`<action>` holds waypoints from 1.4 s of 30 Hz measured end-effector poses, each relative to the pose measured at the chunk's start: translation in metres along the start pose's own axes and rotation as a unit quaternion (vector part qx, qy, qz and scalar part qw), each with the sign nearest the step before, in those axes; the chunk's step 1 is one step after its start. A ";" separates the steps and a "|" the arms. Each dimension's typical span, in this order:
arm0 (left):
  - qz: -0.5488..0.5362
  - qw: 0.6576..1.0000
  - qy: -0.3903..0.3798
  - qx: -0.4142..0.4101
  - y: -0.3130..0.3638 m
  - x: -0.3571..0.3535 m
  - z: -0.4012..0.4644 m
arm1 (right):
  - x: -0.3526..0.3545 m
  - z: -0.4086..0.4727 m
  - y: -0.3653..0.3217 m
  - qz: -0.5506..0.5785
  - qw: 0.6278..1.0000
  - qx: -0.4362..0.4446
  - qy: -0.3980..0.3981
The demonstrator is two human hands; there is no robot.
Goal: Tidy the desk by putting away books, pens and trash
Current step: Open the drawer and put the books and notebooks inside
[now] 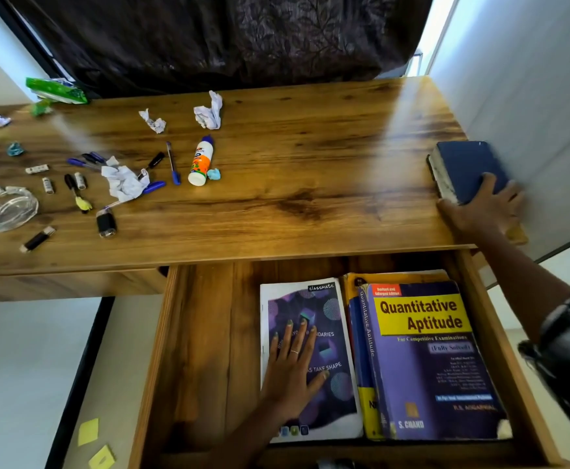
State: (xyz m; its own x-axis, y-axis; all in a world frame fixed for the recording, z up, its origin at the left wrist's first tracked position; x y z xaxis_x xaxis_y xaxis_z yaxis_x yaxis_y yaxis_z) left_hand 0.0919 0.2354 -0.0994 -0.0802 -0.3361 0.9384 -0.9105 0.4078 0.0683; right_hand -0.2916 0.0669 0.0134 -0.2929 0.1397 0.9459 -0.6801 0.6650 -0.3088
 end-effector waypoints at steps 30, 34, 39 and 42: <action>-0.410 0.907 0.097 0.026 -0.002 -0.016 0.000 | -0.103 -0.328 -0.004 -0.028 0.951 0.194 -0.240; -0.396 0.904 0.154 0.051 -0.005 -0.007 0.003 | -0.100 -0.303 -0.006 0.053 0.944 0.161 -0.281; -0.595 0.779 0.126 0.153 0.002 0.013 0.008 | -0.099 -0.284 -0.030 0.192 0.934 0.100 -0.283; -0.665 0.731 0.046 0.144 0.002 0.020 0.012 | -0.101 -0.269 -0.041 0.210 0.935 -0.001 -0.285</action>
State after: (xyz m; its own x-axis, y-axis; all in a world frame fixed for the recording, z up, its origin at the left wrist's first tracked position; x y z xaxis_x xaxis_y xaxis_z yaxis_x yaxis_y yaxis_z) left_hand 0.0836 0.2193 -0.0843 0.9699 -0.2081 0.1262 -0.2063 -0.4280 0.8799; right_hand -0.0530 0.2229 -0.0429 -0.8448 -0.0242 0.5346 -0.4239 0.6400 -0.6409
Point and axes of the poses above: each hand's wrist, its own z-axis towards the middle knuckle, its own x-axis out of the back of the hand, y = z × x, the point moved 1 cm from there along z, towards the middle knuckle, and after that the axes turned 6 degrees about -y, right-handed, at the moved point
